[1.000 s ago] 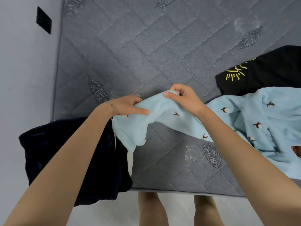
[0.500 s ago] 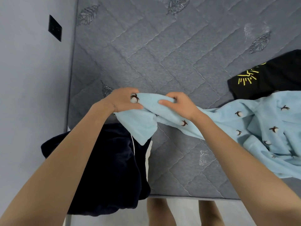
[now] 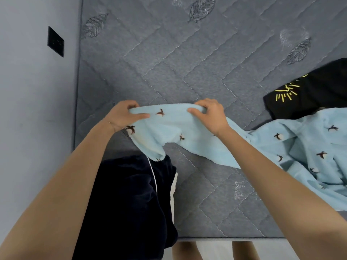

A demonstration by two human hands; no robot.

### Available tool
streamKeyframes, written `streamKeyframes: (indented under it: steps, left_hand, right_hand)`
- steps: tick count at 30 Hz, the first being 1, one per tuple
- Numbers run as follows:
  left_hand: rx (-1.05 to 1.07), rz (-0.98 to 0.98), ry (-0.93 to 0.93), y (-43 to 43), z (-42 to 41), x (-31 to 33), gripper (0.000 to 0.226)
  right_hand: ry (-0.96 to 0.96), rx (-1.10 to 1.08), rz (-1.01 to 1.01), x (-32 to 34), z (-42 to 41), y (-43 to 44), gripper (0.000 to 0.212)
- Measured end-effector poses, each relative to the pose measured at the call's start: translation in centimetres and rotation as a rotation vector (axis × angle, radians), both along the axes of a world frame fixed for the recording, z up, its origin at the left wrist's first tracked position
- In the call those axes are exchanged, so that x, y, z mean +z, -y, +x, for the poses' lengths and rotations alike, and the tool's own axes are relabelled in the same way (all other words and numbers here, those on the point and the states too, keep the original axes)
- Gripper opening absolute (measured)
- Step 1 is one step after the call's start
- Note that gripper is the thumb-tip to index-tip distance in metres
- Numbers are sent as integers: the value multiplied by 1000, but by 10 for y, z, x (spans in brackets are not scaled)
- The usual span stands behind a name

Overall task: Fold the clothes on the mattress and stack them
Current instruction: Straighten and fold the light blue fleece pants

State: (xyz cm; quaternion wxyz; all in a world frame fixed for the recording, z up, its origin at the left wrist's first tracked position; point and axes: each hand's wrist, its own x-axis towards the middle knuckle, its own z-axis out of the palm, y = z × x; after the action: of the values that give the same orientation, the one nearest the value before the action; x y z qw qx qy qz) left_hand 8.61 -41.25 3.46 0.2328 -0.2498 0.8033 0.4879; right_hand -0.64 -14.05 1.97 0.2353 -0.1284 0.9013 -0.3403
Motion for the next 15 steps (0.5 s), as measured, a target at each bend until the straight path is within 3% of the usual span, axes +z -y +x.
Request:
streamKeyframes:
  steps: [5, 8, 13, 15]
  left_hand:
    - [-14, 98, 124, 21, -20, 17, 53]
    - [-48, 146, 200, 30, -32, 14, 44]
    - [-94, -278, 32, 17, -40, -36, 23]
    - [-194, -419, 28, 9, -36, -52, 37]
  right_hand:
    - [-42, -67, -65, -2, -5, 7, 10]
    - [-113, -84, -53, -8, -11, 12, 11]
    - [-232, -26, 112, -27, -14, 21, 14]
    - [-217, 17, 188, -35, -13, 19, 27]
